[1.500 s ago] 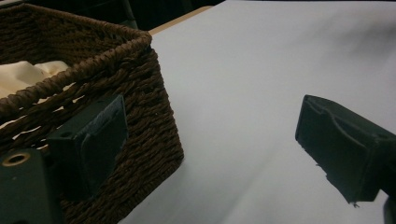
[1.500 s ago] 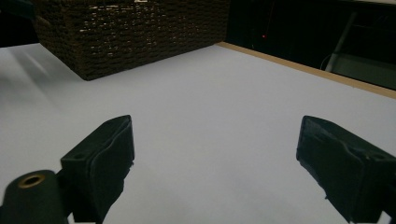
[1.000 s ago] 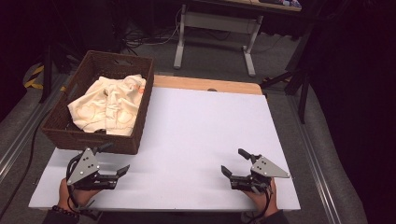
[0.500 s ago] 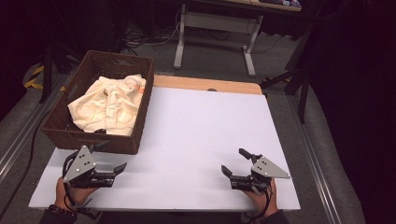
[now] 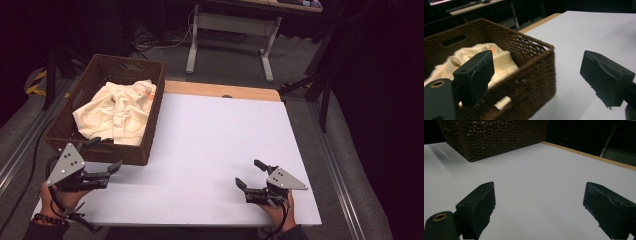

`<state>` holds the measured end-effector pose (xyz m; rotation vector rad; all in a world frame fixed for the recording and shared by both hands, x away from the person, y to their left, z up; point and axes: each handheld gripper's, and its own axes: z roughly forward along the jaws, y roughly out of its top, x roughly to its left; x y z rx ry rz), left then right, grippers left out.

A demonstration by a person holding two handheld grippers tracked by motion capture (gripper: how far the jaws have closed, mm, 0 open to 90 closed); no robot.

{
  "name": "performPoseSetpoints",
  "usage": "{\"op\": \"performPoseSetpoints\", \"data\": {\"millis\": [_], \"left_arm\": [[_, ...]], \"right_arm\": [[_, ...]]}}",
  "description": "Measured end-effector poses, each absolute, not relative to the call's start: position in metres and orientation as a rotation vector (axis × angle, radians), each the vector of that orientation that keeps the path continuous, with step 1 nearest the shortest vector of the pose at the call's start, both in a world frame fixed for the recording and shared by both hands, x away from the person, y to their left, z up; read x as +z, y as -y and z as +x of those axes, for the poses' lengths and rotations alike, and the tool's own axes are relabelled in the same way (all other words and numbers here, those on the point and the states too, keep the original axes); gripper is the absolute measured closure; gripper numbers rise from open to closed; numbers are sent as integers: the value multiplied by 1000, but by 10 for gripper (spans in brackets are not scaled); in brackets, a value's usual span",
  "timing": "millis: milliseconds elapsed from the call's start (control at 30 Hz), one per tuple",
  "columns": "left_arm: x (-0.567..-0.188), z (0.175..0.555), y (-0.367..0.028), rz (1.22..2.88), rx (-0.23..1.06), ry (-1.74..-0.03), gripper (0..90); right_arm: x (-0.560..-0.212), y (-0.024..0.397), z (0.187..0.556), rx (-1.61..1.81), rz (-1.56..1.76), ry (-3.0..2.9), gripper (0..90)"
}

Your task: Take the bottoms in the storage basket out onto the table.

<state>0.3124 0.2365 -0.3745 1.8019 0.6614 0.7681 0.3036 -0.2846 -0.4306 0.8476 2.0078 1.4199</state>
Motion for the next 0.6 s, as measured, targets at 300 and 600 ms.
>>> {"op": "performPoseSetpoints", "data": {"millis": [300, 600], "left_arm": [[-318, 369, -242, 1883, 844, -661, 157], [-310, 448, -246, 2006, 771, -797, 171]], "right_arm": [[-432, 286, 304, 1415, 857, -2010, 113], [-434, 286, 306, 1413, 856, -2022, 113]]}}
